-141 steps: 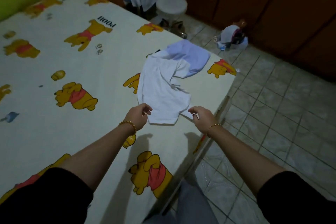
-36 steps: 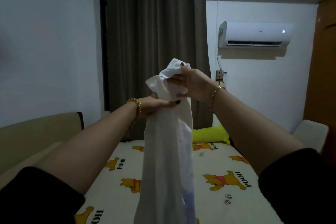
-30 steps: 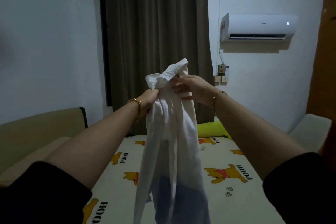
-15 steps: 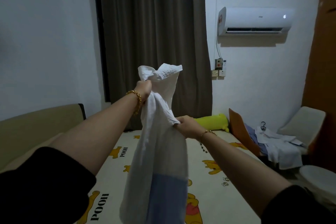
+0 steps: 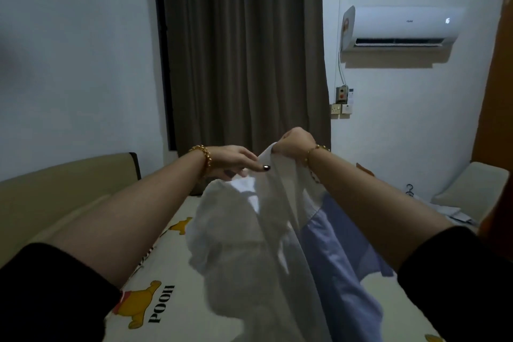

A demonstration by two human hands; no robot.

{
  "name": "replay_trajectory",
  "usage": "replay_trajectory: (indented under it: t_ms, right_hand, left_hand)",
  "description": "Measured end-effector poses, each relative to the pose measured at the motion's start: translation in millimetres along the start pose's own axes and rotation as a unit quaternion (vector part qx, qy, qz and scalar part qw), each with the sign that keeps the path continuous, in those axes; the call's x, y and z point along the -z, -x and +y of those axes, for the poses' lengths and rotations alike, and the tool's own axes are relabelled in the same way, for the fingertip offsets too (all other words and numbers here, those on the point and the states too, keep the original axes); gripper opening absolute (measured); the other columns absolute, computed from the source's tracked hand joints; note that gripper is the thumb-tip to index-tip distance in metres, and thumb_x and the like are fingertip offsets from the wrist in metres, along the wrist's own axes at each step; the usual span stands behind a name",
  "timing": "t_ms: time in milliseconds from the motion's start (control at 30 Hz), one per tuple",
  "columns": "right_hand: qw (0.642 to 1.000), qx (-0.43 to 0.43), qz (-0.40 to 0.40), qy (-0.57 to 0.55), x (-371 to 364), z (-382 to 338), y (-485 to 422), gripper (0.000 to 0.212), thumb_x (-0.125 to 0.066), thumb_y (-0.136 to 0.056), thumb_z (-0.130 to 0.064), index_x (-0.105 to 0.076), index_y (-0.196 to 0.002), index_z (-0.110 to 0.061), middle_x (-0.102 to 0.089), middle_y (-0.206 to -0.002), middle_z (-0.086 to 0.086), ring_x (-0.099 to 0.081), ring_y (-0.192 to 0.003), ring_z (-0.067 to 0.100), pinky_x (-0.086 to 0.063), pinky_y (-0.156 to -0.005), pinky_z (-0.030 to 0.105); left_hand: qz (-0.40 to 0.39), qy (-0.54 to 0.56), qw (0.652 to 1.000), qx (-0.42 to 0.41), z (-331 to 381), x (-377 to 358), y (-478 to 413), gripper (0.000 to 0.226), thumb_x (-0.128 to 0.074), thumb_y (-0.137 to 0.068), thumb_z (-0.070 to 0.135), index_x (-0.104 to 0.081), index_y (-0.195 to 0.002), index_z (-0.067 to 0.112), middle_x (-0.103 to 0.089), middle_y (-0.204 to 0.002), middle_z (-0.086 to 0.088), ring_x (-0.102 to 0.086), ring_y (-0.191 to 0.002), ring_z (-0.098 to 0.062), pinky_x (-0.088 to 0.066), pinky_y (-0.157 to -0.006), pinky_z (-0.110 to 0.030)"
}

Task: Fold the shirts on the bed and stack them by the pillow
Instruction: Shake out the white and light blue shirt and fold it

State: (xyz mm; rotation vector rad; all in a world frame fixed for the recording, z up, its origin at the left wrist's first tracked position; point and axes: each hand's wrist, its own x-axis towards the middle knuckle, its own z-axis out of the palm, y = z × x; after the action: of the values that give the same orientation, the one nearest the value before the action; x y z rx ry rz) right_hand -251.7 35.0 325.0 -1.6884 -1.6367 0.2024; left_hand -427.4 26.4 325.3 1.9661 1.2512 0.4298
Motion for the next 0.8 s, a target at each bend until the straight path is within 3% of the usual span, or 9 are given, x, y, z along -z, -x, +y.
replay_trajectory:
  t_ms: [67,167,267,400,500,567,633,733,800]
  right_hand:
    - [1.0,0.011,-0.015,0.017,-4,-10,0,0.026,-0.069,-0.079,-0.026,-0.069,-0.099,-0.009,-0.065,-0.093,0.007,-0.062,-0.09,0.021,-0.055,-0.08,0.033]
    - [0.999,0.037,0.002,0.029,-6,-19,2,0.024,-0.068,-0.081,-0.026,-0.068,-0.098,-0.009,-0.064,-0.091,0.006,-0.062,-0.091,0.019,-0.055,-0.08,0.03]
    - [0.997,0.055,0.008,0.062,5,-16,5,0.027,-0.07,-0.08,-0.03,-0.071,-0.098,-0.009,-0.067,-0.094,0.007,-0.063,-0.091,0.021,-0.055,-0.083,0.034]
    - [0.98,0.084,-0.088,0.159,21,5,21,0.034,-0.08,-0.071,-0.036,-0.069,-0.091,-0.011,-0.065,-0.088,0.004,-0.06,-0.084,0.019,-0.052,-0.074,0.031]
    - [0.97,0.081,-0.093,0.211,14,29,27,0.044,-0.081,-0.069,-0.037,-0.07,-0.103,-0.013,-0.066,-0.093,0.006,-0.062,-0.089,0.022,-0.054,-0.081,0.034]
    - [0.975,0.059,-0.079,0.2,9,46,30,0.043,-0.079,-0.07,-0.038,-0.069,-0.104,-0.013,-0.064,-0.09,0.004,-0.063,-0.087,0.022,-0.054,-0.08,0.033]
    - [0.979,0.03,-0.067,0.189,10,62,33,0.039,-0.077,-0.074,-0.038,-0.068,-0.101,-0.012,-0.064,-0.088,0.005,-0.063,-0.086,0.022,-0.055,-0.079,0.034]
    - [0.984,0.01,-0.027,0.179,18,88,39,0.029,-0.071,-0.079,-0.031,-0.069,-0.1,-0.011,-0.067,-0.093,0.011,-0.063,-0.089,0.028,-0.054,-0.082,0.038]
    - [0.988,0.019,0.007,0.154,24,98,42,0.021,-0.062,-0.084,-0.019,-0.067,-0.101,-0.008,-0.066,-0.095,0.014,-0.062,-0.092,0.032,-0.053,-0.084,0.041]
  left_hand:
    - [0.002,0.008,1.0,0.004,2,-14,-6,0.05,-0.07,-0.077,0.046,-0.064,-0.113,0.012,-0.06,-0.09,0.0,-0.055,-0.083,-0.015,-0.043,-0.074,-0.032]
    - [0.137,0.03,0.99,-0.013,-1,-28,-19,0.033,-0.066,-0.085,0.031,-0.067,-0.096,0.0,-0.064,-0.09,-0.009,-0.061,-0.087,-0.021,-0.054,-0.085,-0.035]
    - [0.262,-0.087,0.96,-0.035,-2,-32,-18,0.014,-0.06,-0.086,0.023,-0.065,-0.086,0.01,-0.061,-0.081,-0.003,-0.059,-0.079,-0.018,-0.052,-0.076,-0.03]
    - [0.341,-0.186,0.918,-0.075,-1,-23,-9,0.019,-0.05,-0.089,0.016,-0.067,-0.089,0.007,-0.066,-0.089,-0.01,-0.061,-0.084,-0.024,-0.047,-0.069,-0.028]
    - [0.365,-0.16,0.912,-0.096,10,-19,-5,0.025,-0.043,-0.093,0.012,-0.066,-0.087,0.006,-0.061,-0.086,-0.008,-0.055,-0.083,-0.021,-0.04,-0.068,-0.027]
    - [0.366,-0.116,0.919,-0.088,17,-16,-2,0.028,-0.039,-0.094,0.011,-0.061,-0.076,0.009,-0.057,-0.081,-0.006,-0.051,-0.081,-0.02,-0.036,-0.066,-0.026]
    - [0.369,-0.096,0.921,-0.08,16,-9,-1,0.027,-0.037,-0.094,0.012,-0.056,-0.076,0.011,-0.057,-0.087,-0.009,-0.05,-0.085,-0.023,-0.035,-0.07,-0.026]
    - [0.336,-0.128,0.93,-0.081,3,2,6,0.026,-0.046,-0.094,0.038,-0.054,-0.089,0.013,-0.058,-0.097,-0.008,-0.051,-0.087,-0.021,-0.037,-0.071,-0.029]
    - [0.301,-0.302,0.902,-0.068,-8,4,14,0.056,-0.064,-0.073,0.064,-0.049,-0.098,0.016,-0.054,-0.094,0.0,-0.052,-0.085,-0.019,-0.04,-0.069,-0.031]
